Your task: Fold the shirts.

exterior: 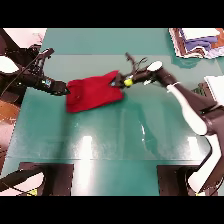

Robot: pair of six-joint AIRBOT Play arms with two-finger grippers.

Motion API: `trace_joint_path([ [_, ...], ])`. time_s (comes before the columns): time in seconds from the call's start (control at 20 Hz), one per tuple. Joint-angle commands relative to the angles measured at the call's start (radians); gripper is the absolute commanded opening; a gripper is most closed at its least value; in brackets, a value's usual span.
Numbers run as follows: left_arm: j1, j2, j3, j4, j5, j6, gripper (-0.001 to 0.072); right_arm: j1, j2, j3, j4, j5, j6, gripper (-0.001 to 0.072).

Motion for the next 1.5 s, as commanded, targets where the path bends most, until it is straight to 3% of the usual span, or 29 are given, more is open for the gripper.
trace_joint_path([
  [0.0, -0.078, 0.0, 0.001, -0.009, 0.035, 0.0, 0.0028, -0.166, 0.153, 0.015, -0.267, 0.042, 0.143, 0.0016],
  [0.1, -0.13, 0.0, 0.001, -0.012, 0.077, -0.01, 0.0028, -0.306, 0.237, 0.015, -0.357, 0.1, 0.182, 0.0016],
  [0.25, -0.196, 0.0, 0.001, -0.037, 0.115, -0.01, 0.0028, -0.53, 0.326, 0.015, -0.378, 0.145, 0.183, 0.0016],
  [0.6, -0.292, 0.0, 0.001, -0.055, 0.143, -0.039, 0.0028, -0.939, 0.356, 0.017, -0.365, 0.018, 0.156, 0.0016],
  [0.75, -0.296, 0.0, 0.001, -0.058, 0.15, -0.071, 0.0028, -1.014, 0.333, 0.051, -0.334, -0.064, 0.145, 0.0016],
  [0.9, -0.296, 0.0, 0.001, -0.056, 0.172, -0.105, 0.0028, -1.043, 0.264, 0.196, -0.221, -0.031, 0.138, 0.0016],
  [1.1, -0.296, 0.0, 0.001, -0.056, 0.18, -0.107, 0.0028, -1.043, 0.237, 0.367, -0.191, 0.028, 0.125, 0.0016],
  [1.45, -0.296, 0.0, 0.001, -0.056, 0.18, -0.106, 0.0028, -1.147, 0.394, 0.198, -0.192, 0.105, 0.095, 0.0016],
])
